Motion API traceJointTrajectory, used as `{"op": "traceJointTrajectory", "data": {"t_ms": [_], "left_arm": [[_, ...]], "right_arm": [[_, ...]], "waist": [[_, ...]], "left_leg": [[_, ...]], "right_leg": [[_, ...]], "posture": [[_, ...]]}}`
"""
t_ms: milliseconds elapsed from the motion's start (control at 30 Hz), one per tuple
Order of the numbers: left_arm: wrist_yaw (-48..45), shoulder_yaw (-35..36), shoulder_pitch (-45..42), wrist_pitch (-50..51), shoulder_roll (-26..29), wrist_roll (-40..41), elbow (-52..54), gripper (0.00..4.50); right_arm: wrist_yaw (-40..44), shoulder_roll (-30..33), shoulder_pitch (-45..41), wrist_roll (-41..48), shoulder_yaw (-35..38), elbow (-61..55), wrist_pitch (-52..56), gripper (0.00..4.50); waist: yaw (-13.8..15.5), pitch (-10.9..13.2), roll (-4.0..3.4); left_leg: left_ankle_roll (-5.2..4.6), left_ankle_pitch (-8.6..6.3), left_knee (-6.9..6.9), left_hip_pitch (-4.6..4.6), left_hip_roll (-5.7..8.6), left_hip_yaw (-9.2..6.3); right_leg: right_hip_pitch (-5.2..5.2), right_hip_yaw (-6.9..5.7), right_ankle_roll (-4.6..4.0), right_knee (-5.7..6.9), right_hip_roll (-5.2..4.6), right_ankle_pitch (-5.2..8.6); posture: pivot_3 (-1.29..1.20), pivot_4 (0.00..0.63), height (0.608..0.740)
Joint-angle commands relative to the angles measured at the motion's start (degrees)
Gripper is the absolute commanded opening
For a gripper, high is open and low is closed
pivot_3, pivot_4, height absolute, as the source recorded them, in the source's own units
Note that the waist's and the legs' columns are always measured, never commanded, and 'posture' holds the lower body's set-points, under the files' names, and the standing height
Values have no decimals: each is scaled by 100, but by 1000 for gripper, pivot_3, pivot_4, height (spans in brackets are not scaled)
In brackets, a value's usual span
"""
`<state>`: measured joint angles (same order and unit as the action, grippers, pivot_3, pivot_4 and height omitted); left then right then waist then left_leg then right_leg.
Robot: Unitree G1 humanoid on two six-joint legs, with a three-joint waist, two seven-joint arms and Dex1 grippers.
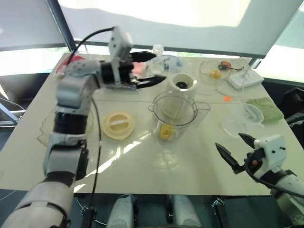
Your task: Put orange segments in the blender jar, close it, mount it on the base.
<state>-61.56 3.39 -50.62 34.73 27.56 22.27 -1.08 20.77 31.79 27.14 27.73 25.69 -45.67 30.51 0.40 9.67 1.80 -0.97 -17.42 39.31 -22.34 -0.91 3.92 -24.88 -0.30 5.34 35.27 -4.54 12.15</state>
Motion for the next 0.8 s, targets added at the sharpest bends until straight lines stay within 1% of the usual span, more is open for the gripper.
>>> {"op": "traceJointTrajectory", "data": {"t_ms": [33, 133, 233, 333, 433, 533, 700, 800], "left_arm": [[320, 390, 512, 782, 411, 545, 1212, 4455], [612, 600, 1024, 1336, 601, 998, 1920, 4455], [883, 726, 1240, 1687, 653, 1382, 2323, 4455], [1098, 814, 1142, 1953, 585, 1820, 2411, 4455], [1302, 726, 766, 2070, 424, 2046, 2143, 4455], [1305, 533, 542, 2008, 401, 2013, 1830, 4455], [1050, 129, 415, 1638, 553, 1732, 1379, 4455], [776, -71, 297, 1524, 709, 1668, 1239, 4455]], "right_arm": [[-215, -289, 60, -304, 201, 25, -335, 4500], [-360, -643, 70, -520, 140, 311, -614, 4500], [-404, -919, 12, -676, 71, 634, -905, 4500], [-469, -1188, -3, -772, 35, 843, -1151, 4500], [-682, -1510, -50, -1029, -97, 1047, -1489, 4500], [-1058, -1801, -152, -1378, -147, 1180, -1764, 4500], [-1493, -2105, -192, -1877, -294, 1207, -2088, 4500], [-1713, -2267, -200, -2033, -268, 1237, -2230, 4500]], "waist": [[16, 0, 0], [34, 0, -1], [39, 0, -2], [22, 0, -4], [28, 1, -7], [23, 0, -8], [28, -2, -20], [26, -1, -21]], "left_leg": [[1, 1, 1, 0, 0, 0], [2, 1, 1, 1, 1, -1], [2, 1, 2, 2, 5, -2], [3, 1, 4, 5, 6, 0], [3, 2, 3, 7, 4, -5], [8, 5, 3, 8, 5, -8], [11, 6, -14, 8, 8, -24], [12, 7, -16, 4, 8, -29]], "right_leg": [[1, 0, -3, 0, -1, 2], [4, 0, -5, -4, -3, 3], [11, 0, -6, -8, -6, 3], [12, 1, -6, -8, -6, 3], [12, -1, -6, -4, 0, 3], [13, -2, -7, -2, 2, 3], [12, -10, -4, -3, 9, 8], [10, -14, -4, -4, 10, 9]], "posture": [[0, 150, 740], [0, 150, 740], [0, 150, 740], [0, 150, 740], [0, 150, 740], [0, 150, 740], [0, 150, 740], [0, 150, 740]]}}
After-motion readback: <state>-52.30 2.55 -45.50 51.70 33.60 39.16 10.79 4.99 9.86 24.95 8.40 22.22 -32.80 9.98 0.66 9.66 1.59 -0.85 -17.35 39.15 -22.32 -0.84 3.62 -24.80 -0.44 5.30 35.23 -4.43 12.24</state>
